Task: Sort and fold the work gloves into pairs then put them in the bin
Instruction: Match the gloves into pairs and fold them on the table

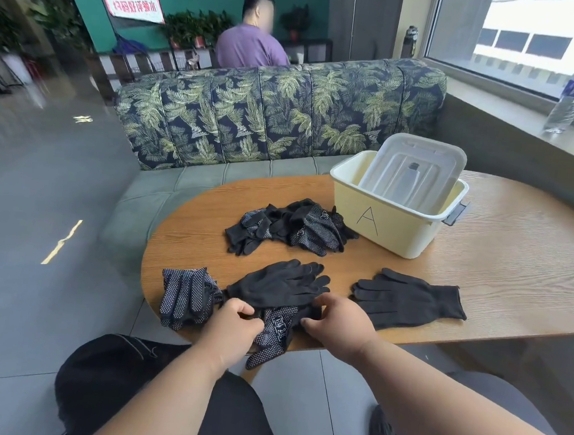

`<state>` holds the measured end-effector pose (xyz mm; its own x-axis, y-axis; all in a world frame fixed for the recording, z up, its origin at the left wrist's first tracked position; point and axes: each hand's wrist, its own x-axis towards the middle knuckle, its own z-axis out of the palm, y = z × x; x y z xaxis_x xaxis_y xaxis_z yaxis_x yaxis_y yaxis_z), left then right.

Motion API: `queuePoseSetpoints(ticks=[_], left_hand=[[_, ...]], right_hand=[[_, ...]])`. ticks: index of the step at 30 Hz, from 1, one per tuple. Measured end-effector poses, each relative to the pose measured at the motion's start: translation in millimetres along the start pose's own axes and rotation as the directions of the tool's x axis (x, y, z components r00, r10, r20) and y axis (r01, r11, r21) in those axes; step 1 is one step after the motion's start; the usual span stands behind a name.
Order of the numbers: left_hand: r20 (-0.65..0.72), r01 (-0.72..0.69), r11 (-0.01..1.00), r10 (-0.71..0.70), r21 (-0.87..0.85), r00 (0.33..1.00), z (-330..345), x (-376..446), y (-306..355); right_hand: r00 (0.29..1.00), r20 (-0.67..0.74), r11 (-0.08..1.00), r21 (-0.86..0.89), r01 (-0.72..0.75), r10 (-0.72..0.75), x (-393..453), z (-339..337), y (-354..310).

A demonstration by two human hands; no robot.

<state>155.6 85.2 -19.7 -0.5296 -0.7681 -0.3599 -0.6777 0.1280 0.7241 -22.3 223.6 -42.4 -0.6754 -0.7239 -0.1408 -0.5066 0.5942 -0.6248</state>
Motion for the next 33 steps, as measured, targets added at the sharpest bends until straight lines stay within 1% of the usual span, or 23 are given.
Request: queuePoseSetpoints(ticks=[3, 5, 6, 8, 10, 11, 13, 16, 18, 21, 24, 26, 27, 29, 31, 33], left_hand=[[-0.048, -0.059, 0.997, 0.061, 0.053, 0.997, 4.5, -2.3, -0.4], [-0.073, -0.093, 0.989, 0.102, 0.116, 0.992, 8.1, -1.4, -0.5], [-0.077, -0.101, 0.985, 0.112, 0.137, 0.991, 9.4, -0.6, -0.5], [-0.055, -0.104, 0.981, 0.115, 0.162, 0.992, 10.7, 2.5, -0.1], [-0.025, -0.109, 0.981, 0.115, 0.163, 0.993, 11.2, 4.0, 2.2], [-0.016, -0.112, 0.981, 0.117, 0.161, 0.993, 11.3, 5.2, 2.6], [-0.010, -0.122, 0.980, 0.125, 0.157, 0.992, 12.3, 7.0, 3.6], [-0.036, -0.138, 0.981, 0.144, 0.134, 0.989, 12.9, 9.1, 1.9], [-0.076, -0.169, 0.972, 0.183, 0.163, 0.980, 13.0, 7.7, 0.9], [-0.145, -0.202, 0.958, 0.234, 0.204, 0.961, 11.9, 3.6, 0.7], [-0.245, -0.228, 0.934, 0.297, 0.274, 0.923, 13.1, -0.6, 3.9], [-0.268, -0.279, 0.899, 0.376, 0.337, 0.887, 16.7, -3.5, 6.3], [-0.244, -0.315, 0.878, 0.415, 0.361, 0.877, 19.4, -5.0, 6.8], [-0.129, -0.375, 0.840, 0.454, 0.393, 0.882, 26.0, -6.9, 5.8], [-0.010, -0.383, 0.823, 0.426, 0.420, 0.905, 29.6, -5.4, 4.8], [0.067, -0.388, 0.793, 0.406, 0.469, 0.911, 29.4, 1.5, 5.2]], right_hand=[[1.000, 0.007, 0.998, -0.063, 0.027, -0.026, -1.8, 0.2, -3.8], [1.000, 0.017, 0.999, -0.048, 0.021, -0.020, -3.0, -0.8, -2.8], [1.000, 0.024, 1.000, -0.008, 0.013, -0.012, -3.7, -0.8, -0.7], [0.998, 0.061, 0.983, 0.181, -0.013, 0.002, -6.2, -2.4, 3.0], [0.994, 0.107, 0.912, 0.409, -0.037, -0.008, -10.9, -7.4, 5.4], [0.992, 0.124, 0.868, 0.495, -0.048, -0.015, -13.0, -9.7, 6.1], [0.988, 0.152, 0.797, 0.598, -0.083, -0.011, -15.7, -14.1, 10.5], [0.982, 0.188, 0.689, 0.713, -0.128, -0.013, -20.3, -20.0, 14.4], [0.983, 0.183, 0.621, 0.771, -0.142, -0.002, -21.6, -25.8, 14.1], [0.991, 0.131, 0.619, 0.778, -0.109, 0.010, -22.1, -39.7, 7.3], [0.987, 0.155, 0.556, 0.825, -0.102, -0.049, -20.1, -54.2, -2.3], [0.980, 0.179, 0.527, 0.843, -0.109, -0.083, -17.9, -61.7, -7.2], [0.977, 0.189, 0.515, 0.850, -0.112, -0.100, -17.0, -64.7, -10.0], [0.970, 0.203, 0.468, 0.876, -0.118, -0.134, -16.4, -68.5, -15.3], [0.972, 0.190, 0.422, 0.899, -0.117, -0.137, -18.4, -70.2, -20.8], [0.970, 0.197, 0.371, 0.919, -0.133, -0.140, -22.2, -72.3, -27.0]])
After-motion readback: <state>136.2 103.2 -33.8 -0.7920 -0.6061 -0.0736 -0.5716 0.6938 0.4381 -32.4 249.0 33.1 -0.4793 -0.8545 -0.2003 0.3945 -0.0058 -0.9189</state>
